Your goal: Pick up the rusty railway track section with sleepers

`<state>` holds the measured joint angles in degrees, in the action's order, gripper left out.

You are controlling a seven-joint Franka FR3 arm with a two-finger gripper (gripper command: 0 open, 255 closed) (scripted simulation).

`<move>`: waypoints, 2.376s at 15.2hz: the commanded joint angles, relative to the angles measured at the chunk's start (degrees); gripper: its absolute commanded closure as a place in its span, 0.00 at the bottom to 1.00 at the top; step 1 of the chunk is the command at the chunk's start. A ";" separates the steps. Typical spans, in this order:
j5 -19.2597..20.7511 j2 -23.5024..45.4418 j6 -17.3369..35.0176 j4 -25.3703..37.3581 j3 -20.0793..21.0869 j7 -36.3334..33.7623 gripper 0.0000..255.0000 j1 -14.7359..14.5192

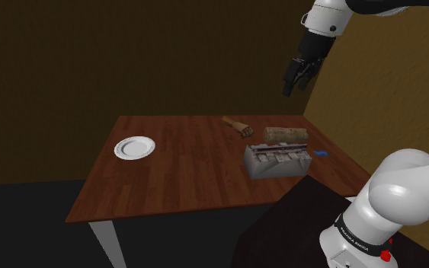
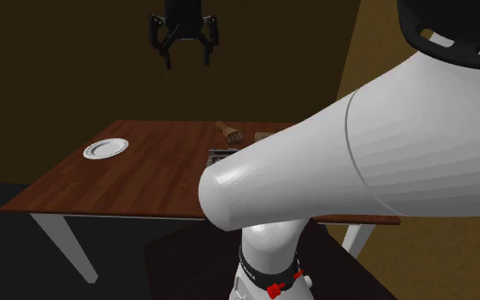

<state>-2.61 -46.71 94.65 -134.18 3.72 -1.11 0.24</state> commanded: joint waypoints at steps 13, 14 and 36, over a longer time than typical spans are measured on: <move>9.87 2.24 15.46 -16.07 -15.41 30.92 0.00 -2.86; 10.78 3.28 17.02 -16.78 -16.82 33.50 0.00 -3.02; 9.04 41.19 50.24 -15.45 -40.29 80.11 0.00 -12.44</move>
<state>7.43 -6.80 143.62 -149.52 -36.31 78.20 -11.91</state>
